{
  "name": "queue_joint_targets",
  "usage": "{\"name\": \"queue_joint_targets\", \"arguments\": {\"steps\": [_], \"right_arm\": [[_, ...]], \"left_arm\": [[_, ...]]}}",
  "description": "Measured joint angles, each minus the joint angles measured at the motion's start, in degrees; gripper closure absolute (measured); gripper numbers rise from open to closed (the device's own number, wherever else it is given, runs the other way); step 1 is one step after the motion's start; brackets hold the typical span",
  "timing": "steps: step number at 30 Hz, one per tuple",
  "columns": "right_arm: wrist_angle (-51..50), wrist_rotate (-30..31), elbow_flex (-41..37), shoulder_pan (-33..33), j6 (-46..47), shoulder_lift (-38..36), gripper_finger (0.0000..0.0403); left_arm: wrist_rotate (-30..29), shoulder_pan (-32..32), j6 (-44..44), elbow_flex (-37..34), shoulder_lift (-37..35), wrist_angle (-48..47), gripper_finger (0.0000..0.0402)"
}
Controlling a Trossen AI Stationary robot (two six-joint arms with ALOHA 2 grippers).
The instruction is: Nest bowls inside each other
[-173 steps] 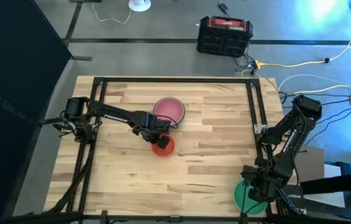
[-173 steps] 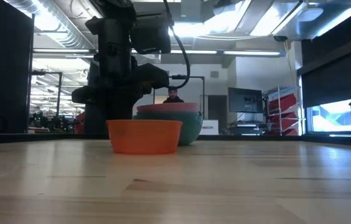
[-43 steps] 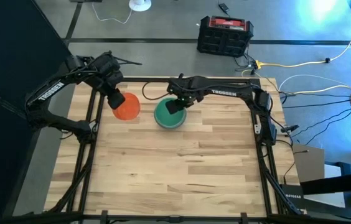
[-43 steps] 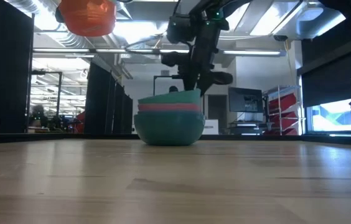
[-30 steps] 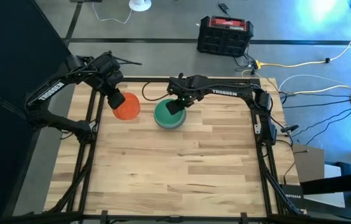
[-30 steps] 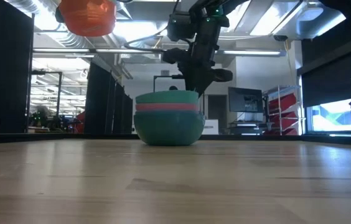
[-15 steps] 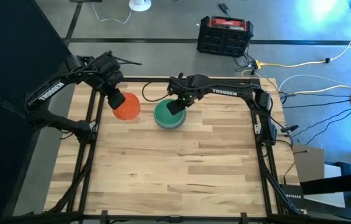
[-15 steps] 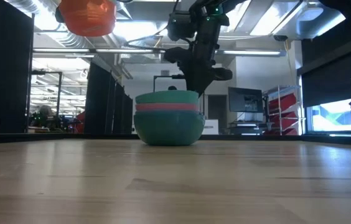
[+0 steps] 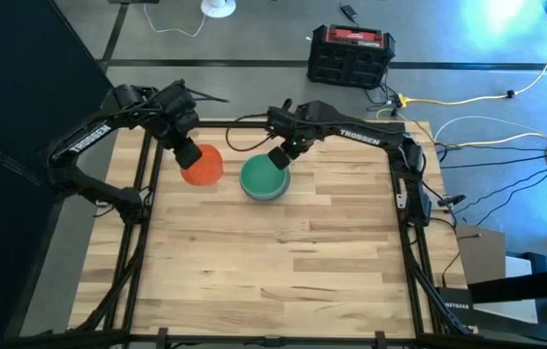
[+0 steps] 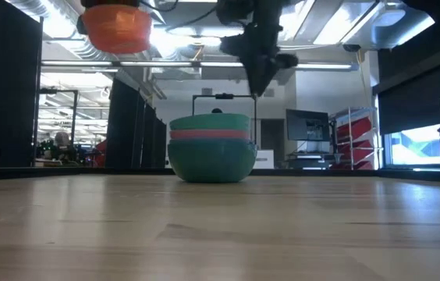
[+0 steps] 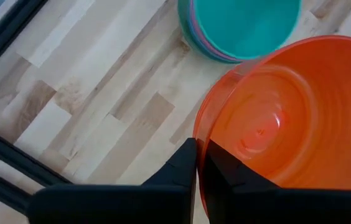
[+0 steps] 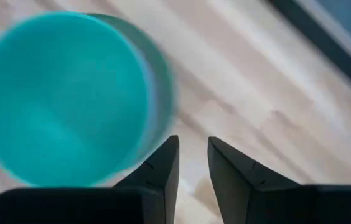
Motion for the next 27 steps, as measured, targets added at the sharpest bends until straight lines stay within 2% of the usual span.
{"name": "queue_joint_targets", "arguments": {"steps": [3,19,22,27], "right_arm": [[5.0,0.8,-2.4,-0.4,-2.2,-5.8,0.0343],[47.8,-8.6,-39.9,-5.1,-10.4,-52.8,0.0394],[53.6,-14.2,-46.6,-6.3,-10.9,-59.9,0.0401],[59.6,-25.1,-56.6,-6.4,-10.2,-67.6,0.0402]], "left_arm": [[-0.9,-0.5,0.0,0.0,1.8,1.9,0.0402],[-1.9,-3.6,-2.7,0.0,8.5,14.8,0.0402],[-1.7,-5.1,-2.9,0.0,10.0,19.0,0.0402],[-1.5,-6.8,-2.9,0.0,13.0,24.7,0.0402]]}}
